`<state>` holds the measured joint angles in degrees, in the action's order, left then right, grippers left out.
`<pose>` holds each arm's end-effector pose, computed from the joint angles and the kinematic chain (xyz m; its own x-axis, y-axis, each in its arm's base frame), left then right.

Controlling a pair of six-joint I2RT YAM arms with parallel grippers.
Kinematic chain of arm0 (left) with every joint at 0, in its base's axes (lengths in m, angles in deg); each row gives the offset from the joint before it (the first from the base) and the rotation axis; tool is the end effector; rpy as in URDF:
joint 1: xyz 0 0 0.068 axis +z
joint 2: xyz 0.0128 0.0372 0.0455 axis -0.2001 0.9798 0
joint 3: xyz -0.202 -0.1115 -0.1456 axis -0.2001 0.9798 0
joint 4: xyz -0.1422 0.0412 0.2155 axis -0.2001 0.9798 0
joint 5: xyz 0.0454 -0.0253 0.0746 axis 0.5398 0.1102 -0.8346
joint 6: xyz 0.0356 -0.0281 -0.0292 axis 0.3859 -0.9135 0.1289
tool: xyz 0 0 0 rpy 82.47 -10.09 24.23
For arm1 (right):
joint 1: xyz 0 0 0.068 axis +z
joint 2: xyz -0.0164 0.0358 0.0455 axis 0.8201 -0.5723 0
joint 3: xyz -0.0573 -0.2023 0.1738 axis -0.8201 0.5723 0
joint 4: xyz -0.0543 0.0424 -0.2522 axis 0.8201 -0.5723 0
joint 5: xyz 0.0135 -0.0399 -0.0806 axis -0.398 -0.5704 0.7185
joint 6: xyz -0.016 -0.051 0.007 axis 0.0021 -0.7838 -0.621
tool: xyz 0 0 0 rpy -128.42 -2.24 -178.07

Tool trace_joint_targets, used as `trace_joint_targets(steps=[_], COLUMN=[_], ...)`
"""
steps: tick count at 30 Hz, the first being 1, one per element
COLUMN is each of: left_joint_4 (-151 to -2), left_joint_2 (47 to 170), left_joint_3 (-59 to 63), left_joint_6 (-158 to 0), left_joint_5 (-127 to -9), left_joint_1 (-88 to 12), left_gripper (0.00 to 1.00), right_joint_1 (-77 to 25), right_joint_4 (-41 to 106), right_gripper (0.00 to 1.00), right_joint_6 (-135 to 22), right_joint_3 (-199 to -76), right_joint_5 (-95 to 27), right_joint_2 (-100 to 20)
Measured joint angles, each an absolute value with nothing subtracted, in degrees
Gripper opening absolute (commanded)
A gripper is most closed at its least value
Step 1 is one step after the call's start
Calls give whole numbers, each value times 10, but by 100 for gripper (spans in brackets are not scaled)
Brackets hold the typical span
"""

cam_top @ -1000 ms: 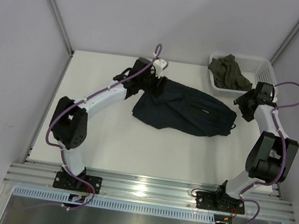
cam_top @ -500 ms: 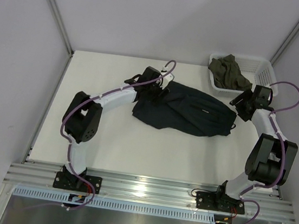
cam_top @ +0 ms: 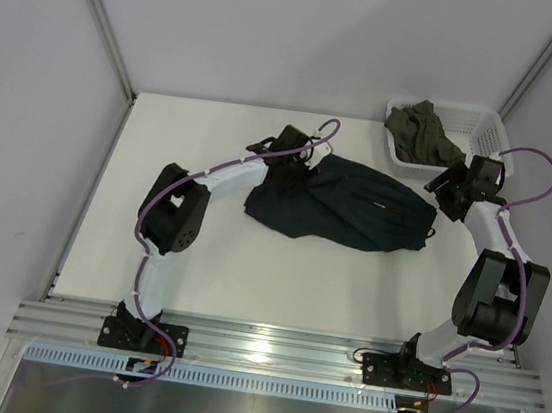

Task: Fold and stack the shorts
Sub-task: Fold the shorts

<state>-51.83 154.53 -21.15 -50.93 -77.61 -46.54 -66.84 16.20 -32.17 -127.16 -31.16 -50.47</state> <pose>0.3904 -0.2725 0.2053 -0.4244 0.6449 -0.6356 0.7129 0.6708 0.2045 0.3470 -0.0694 0.2482 -0.4930 0.6334 -0.5964 0.4748 0.7703 0.4256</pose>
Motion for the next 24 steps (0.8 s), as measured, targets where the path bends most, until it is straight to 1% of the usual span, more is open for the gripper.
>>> trace_joint_targets(steps=[3, 13, 14, 15, 16, 19, 20, 21, 24], left_joint_4=[-508, -460, -457, -452, -448, -437, -435, -432, -430], left_joint_2=[1564, 1623, 1627, 1630, 1632, 1639, 1641, 1642, 1644], left_joint_3=[-234, -301, -304, -307, -309, -317, -319, -321, -326], left_joint_6=[-508, -507, -507, -507, -507, -507, -506, -506, -505], left_joint_5=[-776, -776, -776, -776, -776, -778, -778, -778, -779], left_joint_1=[-465, -466, -466, -466, -466, -466, -466, -466, -465], left_gripper=[53, 53, 51, 47, 34, 18, 2, 0, 0], right_joint_1=[-668, -668, -668, -668, -668, -668, -668, -668, -668], right_joint_4=[162, 163, 162, 163, 163, 163, 163, 163, 163], right_gripper=[69, 69, 69, 69, 69, 69, 69, 69, 69], right_joint_6=[-322, -322, -322, -322, -322, -322, -322, -322, -322], right_joint_3=[-1272, -1272, -1272, -1272, -1272, -1272, -1272, -1272, -1272], right_joint_5=[-312, -318, -319, -319, -320, -321, -322, -322, -322], right_joint_2=[-499, -484, -484, -484, -484, -484, -484, -484, -484])
